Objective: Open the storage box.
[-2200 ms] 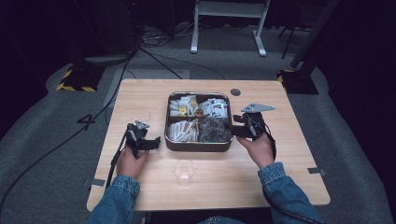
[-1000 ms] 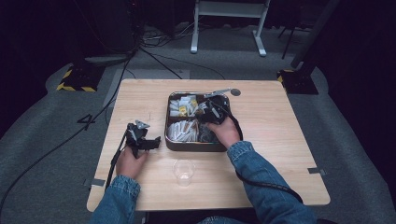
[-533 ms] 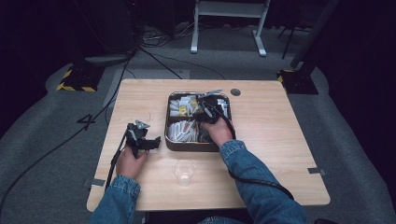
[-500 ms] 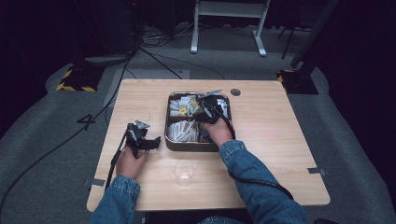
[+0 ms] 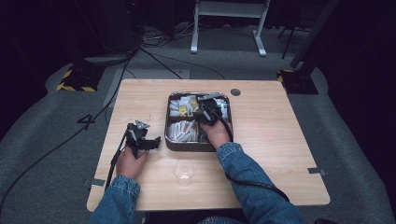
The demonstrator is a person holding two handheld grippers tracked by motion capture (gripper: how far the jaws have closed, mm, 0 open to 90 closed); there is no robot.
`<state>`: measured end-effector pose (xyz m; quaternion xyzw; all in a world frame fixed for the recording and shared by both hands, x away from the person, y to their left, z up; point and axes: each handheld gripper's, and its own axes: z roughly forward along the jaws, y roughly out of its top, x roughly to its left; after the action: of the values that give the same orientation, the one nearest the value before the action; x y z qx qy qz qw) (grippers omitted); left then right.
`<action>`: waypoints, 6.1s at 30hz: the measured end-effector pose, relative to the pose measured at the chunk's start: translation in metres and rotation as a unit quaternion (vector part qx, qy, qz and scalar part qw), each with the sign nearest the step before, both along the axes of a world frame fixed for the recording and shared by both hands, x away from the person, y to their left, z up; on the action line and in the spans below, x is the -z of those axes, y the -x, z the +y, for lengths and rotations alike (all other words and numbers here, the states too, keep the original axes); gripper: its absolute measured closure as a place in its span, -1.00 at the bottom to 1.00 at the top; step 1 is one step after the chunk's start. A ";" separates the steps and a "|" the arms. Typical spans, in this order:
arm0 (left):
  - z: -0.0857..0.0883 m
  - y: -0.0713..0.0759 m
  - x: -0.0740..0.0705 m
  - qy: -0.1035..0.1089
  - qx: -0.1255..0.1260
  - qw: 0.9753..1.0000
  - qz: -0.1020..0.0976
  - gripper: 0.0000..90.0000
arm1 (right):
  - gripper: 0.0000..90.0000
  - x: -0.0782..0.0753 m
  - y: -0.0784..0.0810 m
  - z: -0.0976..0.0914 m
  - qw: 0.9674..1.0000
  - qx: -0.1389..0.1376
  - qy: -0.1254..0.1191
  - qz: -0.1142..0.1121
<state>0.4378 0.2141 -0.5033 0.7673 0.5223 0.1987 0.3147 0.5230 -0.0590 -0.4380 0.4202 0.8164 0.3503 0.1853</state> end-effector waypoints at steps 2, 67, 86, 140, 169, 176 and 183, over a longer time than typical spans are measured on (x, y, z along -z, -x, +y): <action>0.000 0.000 0.000 -0.001 0.000 1.000 0.000 -0.66 | 0.28 0.001 0.000 0.000 1.000 0.000 -0.002 -0.002; 0.001 -0.002 0.000 0.000 0.015 1.000 0.000 -0.66 | 0.29 -0.084 0.024 -0.050 0.999 -0.011 -0.024 -0.044; 0.001 -0.002 0.000 -0.001 0.015 1.000 0.000 -0.66 | 0.29 -0.103 0.030 -0.105 0.998 0.013 -0.029 -0.062; 0.000 -0.001 0.000 0.001 0.014 1.000 0.001 -0.66 | 0.29 -0.048 -0.014 -0.237 0.993 0.114 0.012 -0.035; 0.000 -0.001 0.000 0.001 0.014 1.000 0.001 -0.66 | 0.29 0.005 -0.018 -0.249 0.991 0.131 0.031 0.014; 0.000 -0.001 0.000 0.001 0.014 1.000 0.001 -0.66 | 0.29 0.017 -0.018 -0.252 0.991 0.132 0.030 0.023; 0.000 -0.001 0.000 0.001 0.014 1.000 0.001 -0.66 | 0.29 0.028 -0.017 -0.254 0.990 0.133 0.030 0.032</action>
<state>0.4389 0.2145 -0.5033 0.7744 0.5117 0.1931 0.3182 0.5397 -0.3128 -0.4657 0.5302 0.7690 0.2843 0.2161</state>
